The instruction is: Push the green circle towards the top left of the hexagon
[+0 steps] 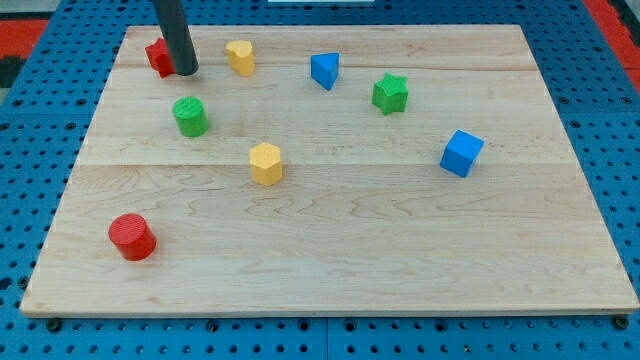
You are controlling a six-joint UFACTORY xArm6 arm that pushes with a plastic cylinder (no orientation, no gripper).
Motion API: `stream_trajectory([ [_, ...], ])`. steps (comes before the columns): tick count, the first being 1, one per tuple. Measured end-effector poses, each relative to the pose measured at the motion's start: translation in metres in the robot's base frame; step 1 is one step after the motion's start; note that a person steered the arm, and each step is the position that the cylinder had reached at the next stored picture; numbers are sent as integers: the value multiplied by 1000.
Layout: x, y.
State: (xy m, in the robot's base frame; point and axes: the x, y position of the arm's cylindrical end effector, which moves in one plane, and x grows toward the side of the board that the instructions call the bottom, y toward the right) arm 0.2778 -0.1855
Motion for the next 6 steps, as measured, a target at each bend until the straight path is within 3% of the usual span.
stream_trajectory([
  [3, -5, -33],
  [4, 61, 16],
  [5, 95, 16],
  [6, 97, -10],
])
